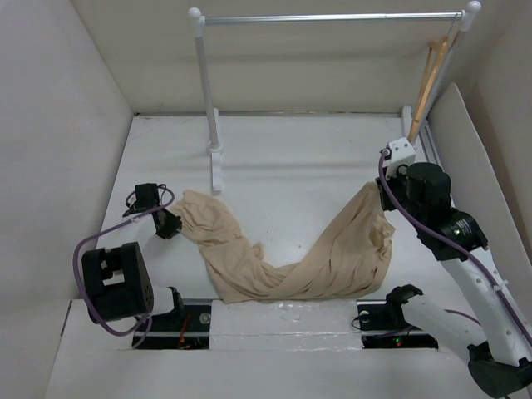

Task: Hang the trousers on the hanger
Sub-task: Flatten out the trousers at the center of the board.

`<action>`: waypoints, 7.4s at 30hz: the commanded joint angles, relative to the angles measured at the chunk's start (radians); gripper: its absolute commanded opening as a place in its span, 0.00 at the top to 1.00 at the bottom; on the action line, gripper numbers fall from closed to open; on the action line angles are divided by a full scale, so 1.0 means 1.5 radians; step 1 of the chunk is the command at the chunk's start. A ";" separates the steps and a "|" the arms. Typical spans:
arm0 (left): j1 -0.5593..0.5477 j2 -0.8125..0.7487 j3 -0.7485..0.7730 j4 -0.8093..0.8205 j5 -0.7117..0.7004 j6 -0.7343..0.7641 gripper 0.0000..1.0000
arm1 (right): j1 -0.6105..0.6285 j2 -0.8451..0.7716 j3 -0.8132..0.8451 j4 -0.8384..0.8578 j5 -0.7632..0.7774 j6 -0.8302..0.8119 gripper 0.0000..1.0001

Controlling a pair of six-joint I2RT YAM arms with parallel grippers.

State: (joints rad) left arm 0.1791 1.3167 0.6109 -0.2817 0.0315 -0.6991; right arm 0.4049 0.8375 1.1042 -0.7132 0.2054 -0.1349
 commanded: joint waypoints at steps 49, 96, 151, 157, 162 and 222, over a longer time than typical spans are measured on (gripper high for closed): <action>-0.001 -0.134 0.590 -0.264 -0.329 0.092 1.00 | 0.002 -0.048 0.305 -0.116 0.167 -0.043 1.00; -0.007 0.608 0.967 -0.043 -0.177 0.081 0.88 | -0.464 0.655 0.151 0.524 -0.055 0.089 0.88; -0.460 -0.218 0.174 -0.280 -0.264 -0.170 1.00 | -0.075 0.002 -0.304 0.055 -0.238 0.128 0.40; -0.460 -0.335 0.203 -0.341 -0.247 -0.201 1.00 | -0.209 0.011 -0.301 0.060 -0.265 0.098 0.26; -0.460 -0.348 0.366 -0.306 -0.275 -0.147 1.00 | -0.299 0.065 -0.327 0.107 -0.340 0.053 0.24; -0.419 -0.144 0.029 -0.052 -0.160 -0.058 0.71 | -0.545 0.268 -0.427 0.348 -0.329 0.158 0.71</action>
State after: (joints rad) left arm -0.4618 1.1080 0.6727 -0.3885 -0.2150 -0.8120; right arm -0.4084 1.1805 0.4923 -0.3256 -0.2962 0.0769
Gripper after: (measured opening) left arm 0.297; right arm 0.343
